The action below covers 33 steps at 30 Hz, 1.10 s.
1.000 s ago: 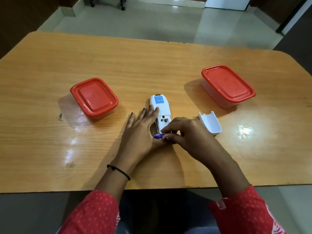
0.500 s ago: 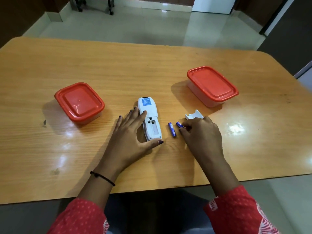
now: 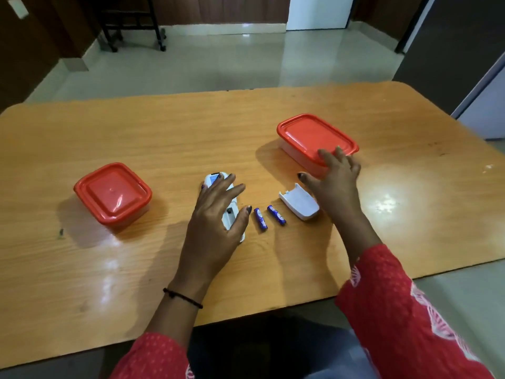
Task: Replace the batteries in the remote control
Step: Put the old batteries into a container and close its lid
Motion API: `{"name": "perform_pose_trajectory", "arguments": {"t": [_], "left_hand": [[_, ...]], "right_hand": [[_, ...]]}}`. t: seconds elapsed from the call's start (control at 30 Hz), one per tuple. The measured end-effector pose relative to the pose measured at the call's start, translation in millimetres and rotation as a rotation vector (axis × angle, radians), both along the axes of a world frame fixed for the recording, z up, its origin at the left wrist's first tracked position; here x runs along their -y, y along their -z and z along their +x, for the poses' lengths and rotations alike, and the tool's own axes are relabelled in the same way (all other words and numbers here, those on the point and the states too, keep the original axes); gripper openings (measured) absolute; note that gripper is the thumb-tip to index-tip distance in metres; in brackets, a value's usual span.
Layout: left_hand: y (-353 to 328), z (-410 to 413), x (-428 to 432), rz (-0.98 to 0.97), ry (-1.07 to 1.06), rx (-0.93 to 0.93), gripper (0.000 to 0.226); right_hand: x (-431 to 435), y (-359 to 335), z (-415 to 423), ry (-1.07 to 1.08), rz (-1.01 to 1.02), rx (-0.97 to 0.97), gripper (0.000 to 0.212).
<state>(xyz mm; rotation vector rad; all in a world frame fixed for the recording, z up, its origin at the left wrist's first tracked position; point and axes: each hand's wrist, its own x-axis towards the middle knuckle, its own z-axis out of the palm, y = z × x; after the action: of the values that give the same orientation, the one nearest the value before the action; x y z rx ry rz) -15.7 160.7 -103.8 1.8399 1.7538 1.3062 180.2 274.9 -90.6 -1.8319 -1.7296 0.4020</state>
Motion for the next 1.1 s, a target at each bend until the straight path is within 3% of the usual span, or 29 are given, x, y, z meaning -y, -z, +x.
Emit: {"name": "perform_pose_trajectory", "arguments": {"t": [0.17,0.27,0.37,0.4,0.53,0.63,0.7,0.77,0.8,0.97,1.1], "left_hand": [[-13.0,7.8,10.0,0.018,-0.010,0.079,0.031],[-27.9,14.2,24.3,0.028,-0.013,0.145,0.034],[-40.0,21.9,37.1,-0.061,0.026,0.337,0.033],[-46.0,25.3,40.9,-0.106,0.057,0.457,0.038],[-77.5,47.6,60.0,-0.215,0.138,0.844,0.093],[-96.1,61.2,88.6,-0.159,0.252,1.060,0.093],[-105.3,60.6,117.7,-0.191,0.337,1.345,0.097],[-107.6,53.4,146.0,-0.257,0.399,1.556,0.088],[-106.3,50.5,157.0,-0.292,0.457,1.635,0.082],[-99.0,43.5,201.3,-0.372,0.955,1.895,0.083],[-94.3,40.9,218.8,-0.368,0.959,1.885,0.099]], "right_hand": [[-22.5,16.2,2.7,-0.002,0.157,0.132,0.032],[-19.4,6.9,15.5,-0.042,0.270,0.069,0.028],[2.6,-27.0,24.3,-0.044,0.459,-0.006,0.019],[18.4,-41.6,24.0,-0.048,0.509,-0.047,0.017],[120.7,-82.2,3.6,-0.179,0.697,-0.178,0.015],[203.0,-98.4,-17.8,-0.340,0.697,-0.203,0.018],[238.5,-105.0,-21.0,-0.489,0.613,-0.374,0.022],[255.9,-105.8,-14.4,-0.655,0.456,-0.557,0.026],[259.1,-102.8,-9.4,-0.713,0.396,-0.557,0.030],[278.4,-91.9,2.1,-0.926,0.358,-0.321,0.043],[292.0,-94.8,3.1,-1.015,0.417,-0.145,0.041]]}}
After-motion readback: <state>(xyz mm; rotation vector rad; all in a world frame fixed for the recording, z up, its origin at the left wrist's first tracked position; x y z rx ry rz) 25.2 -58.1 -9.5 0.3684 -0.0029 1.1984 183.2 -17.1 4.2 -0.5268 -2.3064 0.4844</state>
